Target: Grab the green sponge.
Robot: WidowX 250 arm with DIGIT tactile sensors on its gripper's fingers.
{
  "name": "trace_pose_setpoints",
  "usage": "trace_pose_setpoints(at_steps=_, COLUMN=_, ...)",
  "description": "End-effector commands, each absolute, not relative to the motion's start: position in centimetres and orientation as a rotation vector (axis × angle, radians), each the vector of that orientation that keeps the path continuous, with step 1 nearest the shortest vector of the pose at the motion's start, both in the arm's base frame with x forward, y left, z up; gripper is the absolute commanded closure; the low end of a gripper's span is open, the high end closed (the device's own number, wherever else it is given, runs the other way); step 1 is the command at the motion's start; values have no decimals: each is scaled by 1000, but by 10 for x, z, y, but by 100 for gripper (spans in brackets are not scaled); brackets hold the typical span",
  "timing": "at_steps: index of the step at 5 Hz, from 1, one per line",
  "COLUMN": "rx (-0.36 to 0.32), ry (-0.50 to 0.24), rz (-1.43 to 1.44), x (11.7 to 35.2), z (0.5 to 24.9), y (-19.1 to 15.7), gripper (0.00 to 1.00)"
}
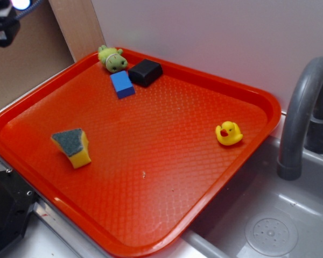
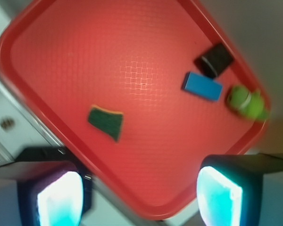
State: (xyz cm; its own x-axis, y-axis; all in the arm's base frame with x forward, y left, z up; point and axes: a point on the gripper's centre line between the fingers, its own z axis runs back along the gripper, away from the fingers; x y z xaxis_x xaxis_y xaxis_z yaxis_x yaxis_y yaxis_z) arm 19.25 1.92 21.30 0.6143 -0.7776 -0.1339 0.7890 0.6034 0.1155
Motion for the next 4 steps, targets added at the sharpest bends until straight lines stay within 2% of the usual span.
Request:
trace_pose_setpoints(at_steps=1, rx=277, ry=-42, rz=-1365, x=217, z=206, y=15, gripper=0)
trace_pose_setpoints(at_steps=2, rx=241, ry=-69, rz=-1616, x=210, z=193, y=3, gripper=0)
trace_pose_setpoints(at_steps=4, rx=192, ry=76, rz=-1739, x=205, z=153, y=2, gripper=0)
